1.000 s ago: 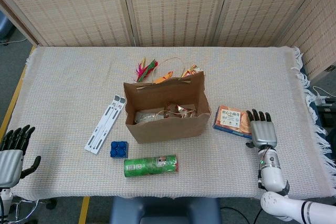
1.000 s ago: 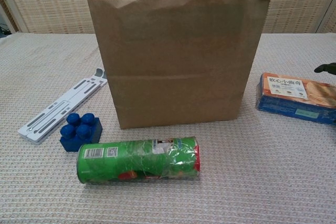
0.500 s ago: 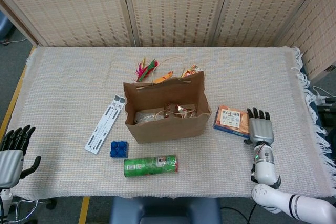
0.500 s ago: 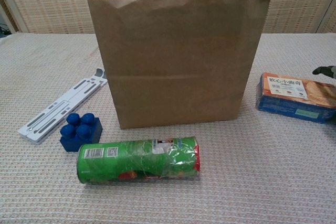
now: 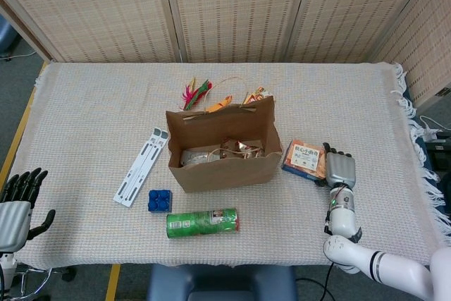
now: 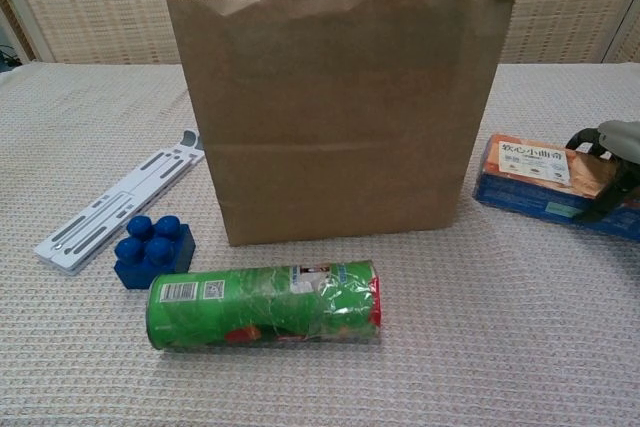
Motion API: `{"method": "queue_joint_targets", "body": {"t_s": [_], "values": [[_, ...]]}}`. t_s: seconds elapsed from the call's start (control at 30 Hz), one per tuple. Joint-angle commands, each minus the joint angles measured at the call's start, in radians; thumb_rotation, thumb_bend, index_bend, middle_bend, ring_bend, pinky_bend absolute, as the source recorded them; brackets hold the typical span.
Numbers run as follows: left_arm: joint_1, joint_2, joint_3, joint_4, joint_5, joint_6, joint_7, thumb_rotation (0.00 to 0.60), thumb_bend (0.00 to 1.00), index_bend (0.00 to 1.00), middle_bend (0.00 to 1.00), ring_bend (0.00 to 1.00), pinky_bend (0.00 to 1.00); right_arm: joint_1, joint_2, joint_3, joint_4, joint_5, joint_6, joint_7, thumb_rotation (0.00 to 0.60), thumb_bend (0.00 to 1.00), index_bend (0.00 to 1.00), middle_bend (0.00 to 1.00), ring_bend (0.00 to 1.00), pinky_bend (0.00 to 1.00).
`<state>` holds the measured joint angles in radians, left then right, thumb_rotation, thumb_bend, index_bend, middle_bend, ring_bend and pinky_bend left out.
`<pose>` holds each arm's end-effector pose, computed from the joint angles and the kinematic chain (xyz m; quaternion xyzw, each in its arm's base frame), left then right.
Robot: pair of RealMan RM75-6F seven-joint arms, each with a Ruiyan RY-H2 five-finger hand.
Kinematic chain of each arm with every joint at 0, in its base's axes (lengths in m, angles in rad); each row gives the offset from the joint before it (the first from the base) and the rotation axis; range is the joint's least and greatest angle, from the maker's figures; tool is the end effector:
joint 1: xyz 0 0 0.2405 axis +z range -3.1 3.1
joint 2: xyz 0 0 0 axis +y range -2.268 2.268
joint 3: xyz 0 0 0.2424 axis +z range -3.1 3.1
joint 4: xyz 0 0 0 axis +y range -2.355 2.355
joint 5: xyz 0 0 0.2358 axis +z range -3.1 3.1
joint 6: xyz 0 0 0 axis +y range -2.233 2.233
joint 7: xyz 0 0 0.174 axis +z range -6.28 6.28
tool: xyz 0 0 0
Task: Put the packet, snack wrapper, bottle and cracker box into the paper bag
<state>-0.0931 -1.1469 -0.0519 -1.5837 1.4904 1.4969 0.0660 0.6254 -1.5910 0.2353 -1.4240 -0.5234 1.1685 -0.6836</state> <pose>-0.3105 0.2154 0.1263 -0.6016 -0.3639 -0.3749 0.6043 -0.2557 -0.3613 -0.0220 0.5780 -0.5025 0.1992 0.6114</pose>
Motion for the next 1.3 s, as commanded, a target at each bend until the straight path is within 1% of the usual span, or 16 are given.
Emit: {"method": "queue_joint_targets", "body": {"t_s": [0.03, 0.17, 0.27, 0.47, 0.57, 0.73, 0.87, 1.0, 1.07, 1.17, 1.3], "values": [[0.000, 0.000, 0.000, 0.000, 0.000, 0.000, -0.001, 0.600, 0.37, 0.02, 0.00, 0.00, 0.00, -0.021, 0.008, -0.005, -0.011, -0.072, 0.024, 0.056, 0.600, 0.31, 0.49, 0.55, 0.61, 0.70], [0.000, -0.001, 0.000, 0.001, 0.000, 0.001, 0.001, 0.600, 0.37, 0.02, 0.00, 0.00, 0.00, -0.040, 0.070, 0.004, -0.067, -0.102, 0.031, 0.083, 0.600, 0.32, 0.50, 0.56, 0.62, 0.71], [0.001, -0.002, 0.000, 0.000, 0.000, 0.002, 0.006, 0.600, 0.37, 0.02, 0.00, 0.00, 0.00, -0.061, 0.138, 0.024, -0.125, -0.123, 0.044, 0.118, 0.600, 0.32, 0.50, 0.56, 0.62, 0.71], [0.002, -0.004, -0.001, -0.002, -0.003, 0.004, 0.016, 0.600, 0.37, 0.02, 0.00, 0.00, 0.00, -0.113, 0.290, 0.098, -0.247, -0.186, 0.086, 0.243, 0.600, 0.32, 0.49, 0.56, 0.62, 0.71], [0.002, -0.005, -0.001, -0.003, -0.003, 0.006, 0.020, 0.600, 0.37, 0.02, 0.00, 0.00, 0.00, -0.132, 0.360, 0.148, -0.310, -0.213, 0.116, 0.300, 0.600, 0.32, 0.49, 0.56, 0.62, 0.71], [0.003, -0.007, -0.002, -0.005, -0.005, 0.008, 0.027, 0.600, 0.37, 0.02, 0.00, 0.00, 0.00, -0.133, 0.465, 0.235, -0.425, -0.239, 0.168, 0.325, 0.600, 0.32, 0.48, 0.56, 0.62, 0.71], [0.003, -0.008, -0.003, -0.005, -0.006, 0.008, 0.029, 0.600, 0.37, 0.02, 0.00, 0.00, 0.00, -0.097, 0.520, 0.291, -0.516, -0.246, 0.204, 0.273, 0.600, 0.32, 0.48, 0.56, 0.62, 0.70], [0.003, -0.007, -0.003, -0.006, -0.006, 0.008, 0.027, 0.600, 0.37, 0.02, 0.00, 0.00, 0.00, -0.021, 0.536, 0.335, -0.608, -0.243, 0.248, 0.160, 0.600, 0.32, 0.48, 0.56, 0.61, 0.70], [0.003, -0.006, -0.002, -0.006, -0.005, 0.008, 0.025, 0.600, 0.37, 0.02, 0.00, 0.00, 0.00, 0.029, 0.527, 0.339, -0.639, -0.261, 0.272, 0.082, 0.600, 0.32, 0.48, 0.56, 0.61, 0.70], [0.002, -0.005, -0.002, -0.005, -0.004, 0.006, 0.020, 0.600, 0.37, 0.02, 0.00, 0.00, 0.00, 0.093, 0.502, 0.331, -0.669, -0.286, 0.303, -0.026, 0.600, 0.32, 0.47, 0.56, 0.61, 0.70], [0.001, -0.003, -0.001, -0.002, -0.002, 0.003, 0.014, 0.600, 0.37, 0.02, 0.00, 0.00, 0.00, 0.202, 0.441, 0.316, -0.714, -0.299, 0.336, -0.189, 0.600, 0.32, 0.46, 0.56, 0.61, 0.70]]}}
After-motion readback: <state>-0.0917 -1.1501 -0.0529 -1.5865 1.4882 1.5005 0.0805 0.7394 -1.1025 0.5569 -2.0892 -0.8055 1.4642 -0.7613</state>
